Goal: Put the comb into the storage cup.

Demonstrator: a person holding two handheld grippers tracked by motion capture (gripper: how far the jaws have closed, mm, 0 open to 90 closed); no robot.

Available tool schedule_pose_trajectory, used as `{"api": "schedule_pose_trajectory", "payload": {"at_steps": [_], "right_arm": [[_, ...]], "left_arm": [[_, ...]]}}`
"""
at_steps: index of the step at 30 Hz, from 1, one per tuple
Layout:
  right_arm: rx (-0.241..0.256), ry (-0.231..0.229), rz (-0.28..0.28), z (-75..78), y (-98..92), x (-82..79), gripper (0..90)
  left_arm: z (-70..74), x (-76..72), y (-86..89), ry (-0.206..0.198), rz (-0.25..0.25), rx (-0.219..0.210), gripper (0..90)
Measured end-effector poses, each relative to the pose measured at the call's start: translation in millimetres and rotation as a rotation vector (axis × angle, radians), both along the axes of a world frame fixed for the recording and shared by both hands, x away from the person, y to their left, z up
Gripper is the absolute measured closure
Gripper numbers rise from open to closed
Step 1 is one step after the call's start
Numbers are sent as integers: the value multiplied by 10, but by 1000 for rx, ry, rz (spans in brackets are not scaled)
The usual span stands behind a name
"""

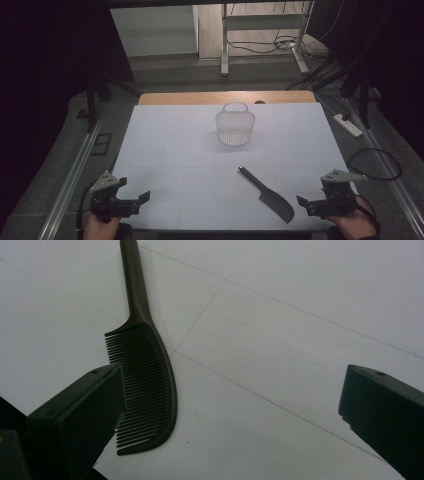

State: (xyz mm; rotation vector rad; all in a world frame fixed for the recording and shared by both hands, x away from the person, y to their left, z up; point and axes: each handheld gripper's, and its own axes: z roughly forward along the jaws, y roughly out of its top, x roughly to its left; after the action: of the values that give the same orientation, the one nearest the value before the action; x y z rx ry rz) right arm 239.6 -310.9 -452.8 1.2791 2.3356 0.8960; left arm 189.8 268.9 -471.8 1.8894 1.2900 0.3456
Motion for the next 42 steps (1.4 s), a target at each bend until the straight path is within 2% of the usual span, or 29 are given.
{"api": "schedule_pose_trajectory", "payload": {"at_steps": [8,12,24,29,33,36,37,42], "right_arm": [[-39,-13,52,-8,69,21,0],[-37,-10,60,-9,88,38,0],[12,1,104,12,179,136,0],[61,-11,143,10,248,177,0],[76,-20,148,10,276,203,0],[90,-8,158,7,319,224,0],[91,2,180,6,363,237,0],[88,27,212,3,458,251,0]], "left_arm": [[-2,1,13,1,2,-11,4],[-3,3,16,1,5,-16,4],[-6,4,31,3,8,-31,4],[-6,5,33,3,7,-35,4],[-7,6,39,3,9,-37,4],[-7,5,42,3,8,-39,4],[-7,5,42,2,8,-40,4],[-7,5,45,2,8,-42,4]]}}
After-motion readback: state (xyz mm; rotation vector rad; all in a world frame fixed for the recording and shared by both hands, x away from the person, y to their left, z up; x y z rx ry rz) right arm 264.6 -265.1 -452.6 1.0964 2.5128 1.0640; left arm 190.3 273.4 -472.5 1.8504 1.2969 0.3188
